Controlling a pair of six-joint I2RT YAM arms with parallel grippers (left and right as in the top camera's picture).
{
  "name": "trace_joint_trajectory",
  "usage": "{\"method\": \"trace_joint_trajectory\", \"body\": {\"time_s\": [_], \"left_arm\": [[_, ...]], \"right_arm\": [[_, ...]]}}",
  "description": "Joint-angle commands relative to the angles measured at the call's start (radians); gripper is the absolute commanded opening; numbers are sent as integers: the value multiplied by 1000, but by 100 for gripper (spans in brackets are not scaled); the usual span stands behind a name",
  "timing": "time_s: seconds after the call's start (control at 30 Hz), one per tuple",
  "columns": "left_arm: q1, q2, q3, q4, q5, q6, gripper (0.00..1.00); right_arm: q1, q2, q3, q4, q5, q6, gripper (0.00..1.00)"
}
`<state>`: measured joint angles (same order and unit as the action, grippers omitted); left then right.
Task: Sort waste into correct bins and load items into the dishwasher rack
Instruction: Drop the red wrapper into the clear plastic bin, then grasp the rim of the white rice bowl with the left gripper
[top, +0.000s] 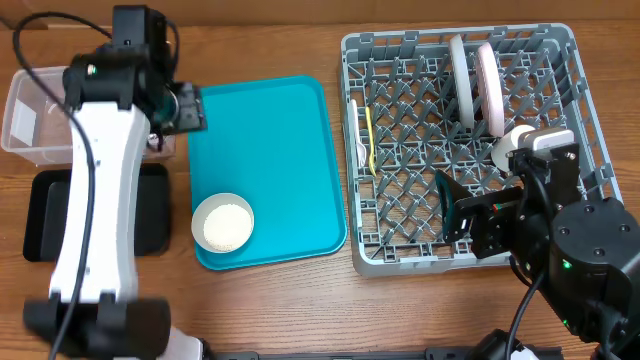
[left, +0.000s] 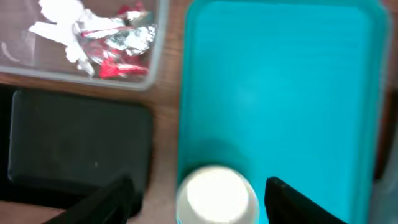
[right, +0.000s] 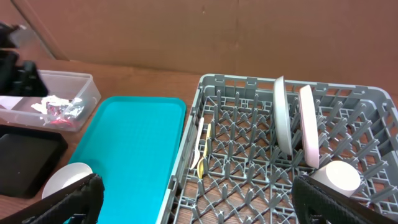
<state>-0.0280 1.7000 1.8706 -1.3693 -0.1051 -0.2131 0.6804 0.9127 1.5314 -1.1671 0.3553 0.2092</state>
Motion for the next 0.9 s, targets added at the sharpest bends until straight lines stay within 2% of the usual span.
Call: {"method": "trace_joint_trajectory", "body": {"time_s": [0.0,0.13,0.3,0.43,0.53,0.6,0.87], "left_arm": [[-40,-35,14,-83,23,-65,70],[-74,-34,-42,-169,126,-52,65],[-161,-34,-183,-151,237,-28,61],[-272,-34,-370,-93,180,-144,60],[-335,-34,-502,9,175,-177,59],[-355,-34,-592,98,118,-220,59],[-351,-33,-728,301,50,-210,60]], "right_arm": [[-2,-8,7,5,10,0,100],[-2,-8,7,5,10,0,100],[-2,-8,7,5,10,0,100],[-2,-8,7,5,10,0,100],[-2,-8,7,5,10,0,100],[-2,-8,7,5,10,0,100],[-2,-8,7,5,10,0,100]]}}
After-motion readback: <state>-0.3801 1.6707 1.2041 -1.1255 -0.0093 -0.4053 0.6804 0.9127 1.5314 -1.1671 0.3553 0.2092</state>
